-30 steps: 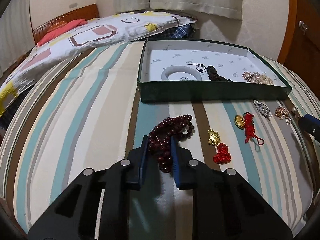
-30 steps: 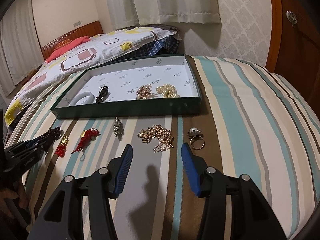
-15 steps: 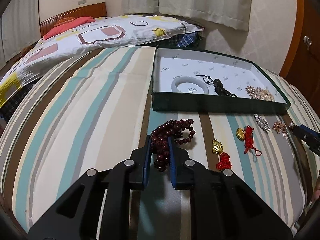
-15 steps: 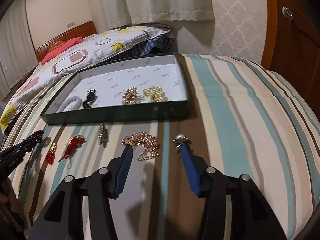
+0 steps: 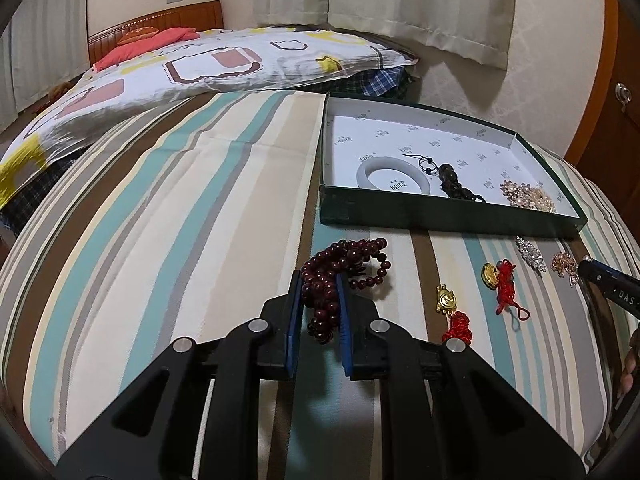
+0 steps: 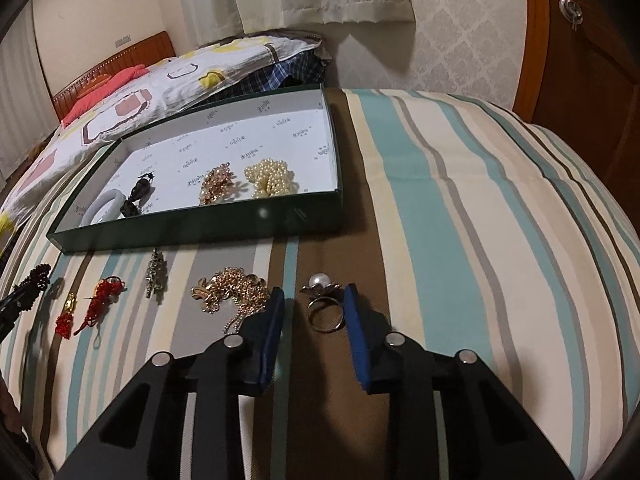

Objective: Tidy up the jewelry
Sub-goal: 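Lift the bead strand with the left tool while the right tool grasps the pearl ring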

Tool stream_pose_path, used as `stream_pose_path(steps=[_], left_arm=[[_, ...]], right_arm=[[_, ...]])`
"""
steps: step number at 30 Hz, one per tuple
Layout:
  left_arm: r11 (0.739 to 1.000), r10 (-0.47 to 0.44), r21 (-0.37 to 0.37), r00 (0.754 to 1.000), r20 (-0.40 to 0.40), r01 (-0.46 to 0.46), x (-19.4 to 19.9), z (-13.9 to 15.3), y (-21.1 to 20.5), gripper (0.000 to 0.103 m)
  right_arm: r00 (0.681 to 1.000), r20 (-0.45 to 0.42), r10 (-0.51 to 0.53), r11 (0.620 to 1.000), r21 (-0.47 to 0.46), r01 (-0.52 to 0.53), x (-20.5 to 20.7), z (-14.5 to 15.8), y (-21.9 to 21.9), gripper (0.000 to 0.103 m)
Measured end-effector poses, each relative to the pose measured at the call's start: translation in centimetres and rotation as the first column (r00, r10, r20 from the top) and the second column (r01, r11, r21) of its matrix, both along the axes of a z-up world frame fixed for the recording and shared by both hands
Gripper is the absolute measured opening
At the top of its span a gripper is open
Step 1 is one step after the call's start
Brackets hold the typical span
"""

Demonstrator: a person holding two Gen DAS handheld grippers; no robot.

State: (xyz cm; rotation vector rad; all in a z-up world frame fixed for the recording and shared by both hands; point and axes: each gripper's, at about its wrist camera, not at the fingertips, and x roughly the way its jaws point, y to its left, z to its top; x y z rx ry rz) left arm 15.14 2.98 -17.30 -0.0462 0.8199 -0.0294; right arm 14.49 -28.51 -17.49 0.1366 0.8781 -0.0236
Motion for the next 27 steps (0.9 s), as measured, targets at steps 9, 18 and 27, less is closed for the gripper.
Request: stream_pose_path(steps=[9,18,27], left_arm=[[1.000,0.005,-0.003,1.000,0.005,-0.005,-0.1,0.2,0.2,0.016],[1.000,0.006,-0.004,1.000,0.018,-0.006,-0.3,0.7,0.1,0.016],[1.000,0.004,-0.011,0.999,0.045,-0.004,-0.7,1.9,0.2,0.016]], right_arm=[[1.000,-0.004,0.009,1.000,-0.022,-0.009,0.0,0.0,0.2,0.022],[1.000,0.008,0.019,0.999,-0.028,-0.018,-0.2,0.1,0.5,0.020],[0.998,0.053,0.017,1.000,-0.014,-0.017,-0.9,1.7,0.6,0.020]])
